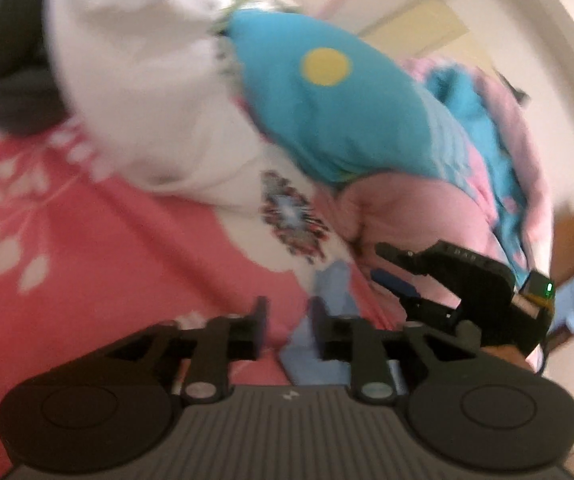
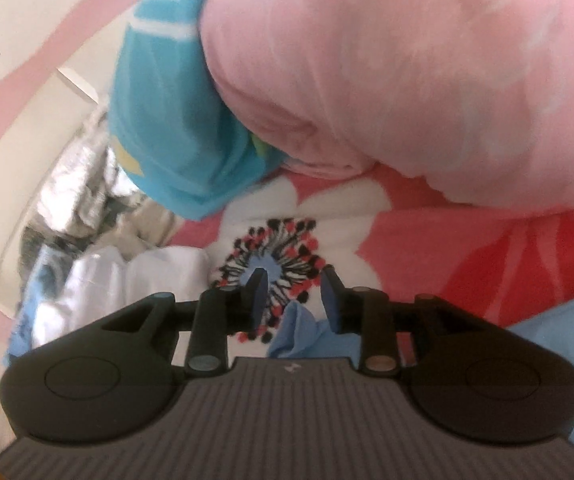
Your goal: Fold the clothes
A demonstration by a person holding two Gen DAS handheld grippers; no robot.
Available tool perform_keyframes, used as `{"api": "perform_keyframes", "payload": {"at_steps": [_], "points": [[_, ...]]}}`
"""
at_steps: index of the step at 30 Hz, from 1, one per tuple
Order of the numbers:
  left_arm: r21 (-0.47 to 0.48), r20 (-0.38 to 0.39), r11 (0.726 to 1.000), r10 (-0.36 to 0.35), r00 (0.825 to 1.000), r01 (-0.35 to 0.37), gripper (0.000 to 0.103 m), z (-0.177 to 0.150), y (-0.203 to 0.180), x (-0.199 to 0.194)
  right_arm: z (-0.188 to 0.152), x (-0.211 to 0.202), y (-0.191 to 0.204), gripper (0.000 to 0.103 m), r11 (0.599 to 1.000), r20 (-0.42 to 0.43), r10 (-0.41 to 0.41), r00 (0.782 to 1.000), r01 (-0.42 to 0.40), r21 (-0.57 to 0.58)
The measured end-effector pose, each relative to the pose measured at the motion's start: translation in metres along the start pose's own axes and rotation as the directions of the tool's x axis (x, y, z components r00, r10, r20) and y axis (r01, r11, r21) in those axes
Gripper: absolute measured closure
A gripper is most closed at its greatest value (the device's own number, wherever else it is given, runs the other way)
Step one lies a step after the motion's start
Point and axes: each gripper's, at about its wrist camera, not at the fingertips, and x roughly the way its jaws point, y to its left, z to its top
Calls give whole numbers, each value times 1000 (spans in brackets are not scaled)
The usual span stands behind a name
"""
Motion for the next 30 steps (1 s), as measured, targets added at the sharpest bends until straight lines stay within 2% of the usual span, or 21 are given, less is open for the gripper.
{"api": "perform_keyframes", "payload": {"at_steps": [1, 2, 5, 7, 10, 14, 18, 19, 21, 22, 23, 26, 30], "points": [[44, 2, 999, -3, 1000, 3, 59, -1, -7, -1, -1, -8, -2, 75, 1000, 0, 12, 1000, -12, 5], [93, 3, 996, -2, 1000, 2, 56, -3, -14, -1, -1, -16, -3, 75, 1000, -1, 23, 1000, -23, 9], [258, -9, 966, 7, 1000, -4, 56, -12, -37, 3, -10, -41, -13, 74, 997, -28, 52, 998, -51, 53], [371, -13, 928, 44, 999, -36, 56, -22, -50, 9, -17, -54, -21, 74, 994, -54, 71, 996, -66, 90], [456, -50, 888, 97, 994, -63, 56, -35, -61, 23, -35, -71, -34, 74, 985, -98, 102, 990, -87, 149], [519, -128, 848, 203, 971, -109, 59, -39, -73, 47, -59, -90, -45, 74, 968, -124, 151, 981, -121, 221], [608, -107, 781, 254, 961, -138, 59, -38, -79, 56, -70, -115, -51, 73, 959, -102, 187, 977, -159, 234], [606, -105, 782, 259, 960, -144, 59, -38, -78, 58, -72, -121, -53, 73, 956, -91, 197, 976, -171, 239], [601, -101, 784, 269, 958, -156, 70, -38, -74, 63, -76, -128, -57, 73, 951, -83, 205, 975, -178, 253], [599, -87, 783, 270, 959, -166, 84, -39, -72, 62, -77, -131, -59, 73, 948, -79, 209, 975, -182, 259], [581, -90, 798, 258, 962, -160, 93, -36, -69, 61, -79, -135, -61, 73, 946, -75, 212, 974, -186, 266], [500, -97, 854, 216, 972, -140, 96, -27, -61, 55, -81, -141, -65, 73, 946, -74, 212, 975, -185, 268], [303, -117, 949, 129, 985, -88, 97, -13, -37, 42, -82, -142, -68, 73, 946, -67, 213, 975, -189, 263]]}}
